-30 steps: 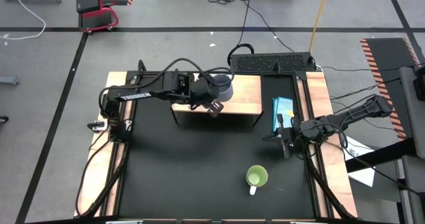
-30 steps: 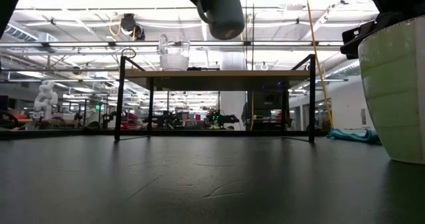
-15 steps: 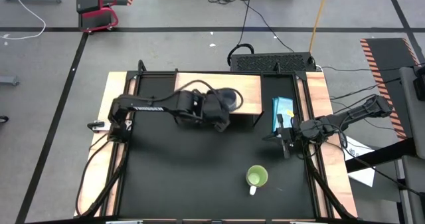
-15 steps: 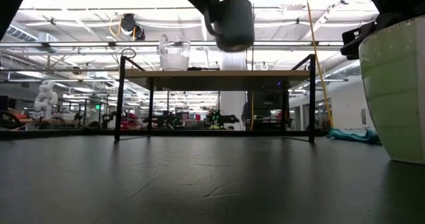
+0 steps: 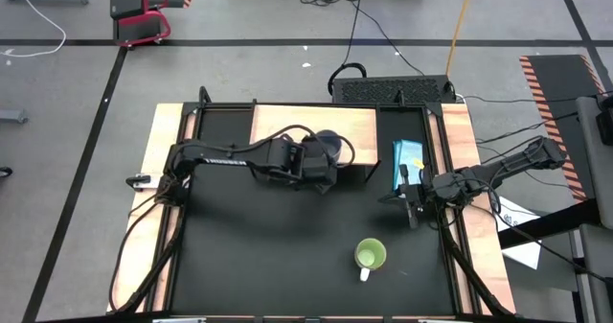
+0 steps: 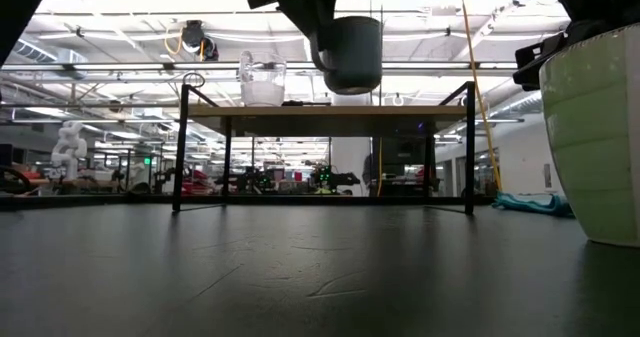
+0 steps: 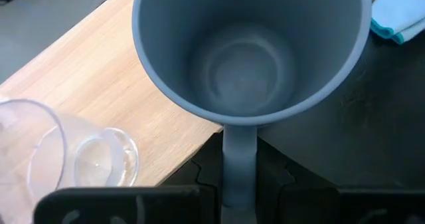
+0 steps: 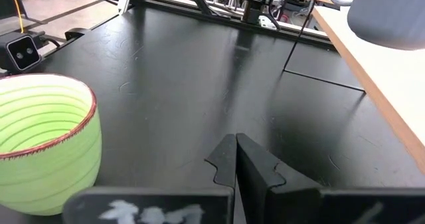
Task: Stack small to large cups/mugs on shelf
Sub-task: Put the gray mug on the shelf
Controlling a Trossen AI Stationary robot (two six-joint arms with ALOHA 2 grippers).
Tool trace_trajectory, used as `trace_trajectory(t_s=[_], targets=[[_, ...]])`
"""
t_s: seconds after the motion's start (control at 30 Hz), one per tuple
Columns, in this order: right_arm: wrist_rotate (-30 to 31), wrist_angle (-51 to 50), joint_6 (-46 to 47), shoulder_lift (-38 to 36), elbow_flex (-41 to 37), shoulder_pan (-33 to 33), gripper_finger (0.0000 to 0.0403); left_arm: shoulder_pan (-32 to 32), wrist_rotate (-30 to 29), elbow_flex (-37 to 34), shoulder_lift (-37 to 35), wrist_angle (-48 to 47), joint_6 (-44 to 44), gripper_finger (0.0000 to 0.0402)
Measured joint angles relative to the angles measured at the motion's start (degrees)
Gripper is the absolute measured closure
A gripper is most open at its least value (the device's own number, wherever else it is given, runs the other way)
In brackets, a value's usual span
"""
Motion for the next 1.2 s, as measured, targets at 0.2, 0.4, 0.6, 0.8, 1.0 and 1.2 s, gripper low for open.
trace_trajectory(t_s=[0.2,0.4,0.6,0.8,1.0,1.2], targets=[[0.0,-0.04,1.08,0.02,-0.02,0.0,0.0403,0.16,-0.05,0.0,-0.05,-3.48,-3.65,0.0355],[0.0,0.01,1.06,0.02,-1.31,-0.01,0.0403,0.16,-0.26,0.0,-0.12,-6.13,-5.77,0.0355],[0.0,0.54,1.15,0.02,-1.68,0.0,0.0403,0.16,-0.31,0.0,-0.14,-6.36,-7.29,0.0355],[0.0,0.7,1.15,0.02,-1.68,-0.02,0.0403,0.05,-1.4,0.0,-0.14,-6.35,-8.51,0.0355],[0.0,1.57,1.17,0.0,-1.68,-0.02,0.0403,0.23,-1.73,0.0,0.06,-6.43,-8.89,0.0355],[0.0,2.46,1.18,0.0,-1.68,0.0,0.0403,0.34,-1.77,0.02,0.95,-7.88,-8.91,0.0355]])
